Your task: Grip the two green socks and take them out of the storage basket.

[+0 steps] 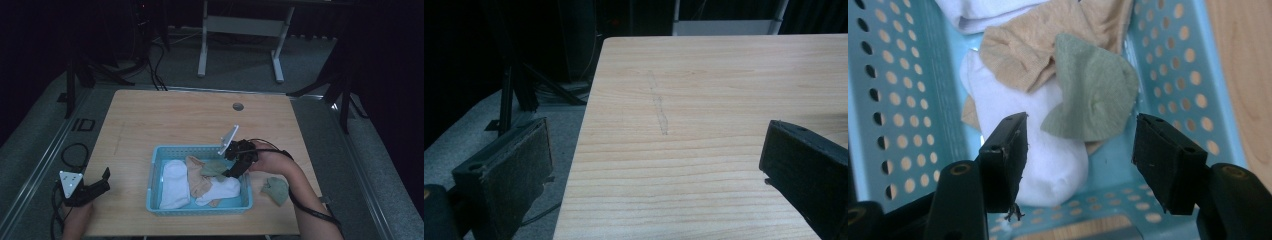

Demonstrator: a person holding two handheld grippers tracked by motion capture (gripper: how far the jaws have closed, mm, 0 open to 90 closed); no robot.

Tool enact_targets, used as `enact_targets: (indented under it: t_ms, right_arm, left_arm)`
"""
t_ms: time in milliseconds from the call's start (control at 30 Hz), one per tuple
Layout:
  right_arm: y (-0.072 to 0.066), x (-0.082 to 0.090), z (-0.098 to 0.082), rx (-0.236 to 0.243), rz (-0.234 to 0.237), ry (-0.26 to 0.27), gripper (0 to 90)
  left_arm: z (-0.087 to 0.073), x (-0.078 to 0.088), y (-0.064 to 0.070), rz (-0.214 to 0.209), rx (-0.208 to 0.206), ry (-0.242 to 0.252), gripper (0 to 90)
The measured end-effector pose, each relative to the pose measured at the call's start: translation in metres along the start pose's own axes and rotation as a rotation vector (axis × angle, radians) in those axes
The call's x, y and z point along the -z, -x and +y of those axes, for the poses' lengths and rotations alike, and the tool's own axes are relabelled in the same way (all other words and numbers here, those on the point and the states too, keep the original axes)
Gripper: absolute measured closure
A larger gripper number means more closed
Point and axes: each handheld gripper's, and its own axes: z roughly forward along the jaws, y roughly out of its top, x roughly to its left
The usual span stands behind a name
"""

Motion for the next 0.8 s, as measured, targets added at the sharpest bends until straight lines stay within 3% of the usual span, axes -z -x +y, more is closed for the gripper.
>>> enact_targets:
  t_ms: [500, 800]
  right_arm:
    - [0.001, -0.039, 0.015, 0.03, 0.027, -0.051, 49.2]
    - [0.005, -0.057, 0.013, 0.003, 0.049, -0.073, 54.0]
  left_arm:
    - [0.0, 0.0, 0.0, -0.008, -0.001, 0.002, 0.3]
    - [0.0, 0.0, 0.0, -0.009, 0.0, 0.004, 0.3]
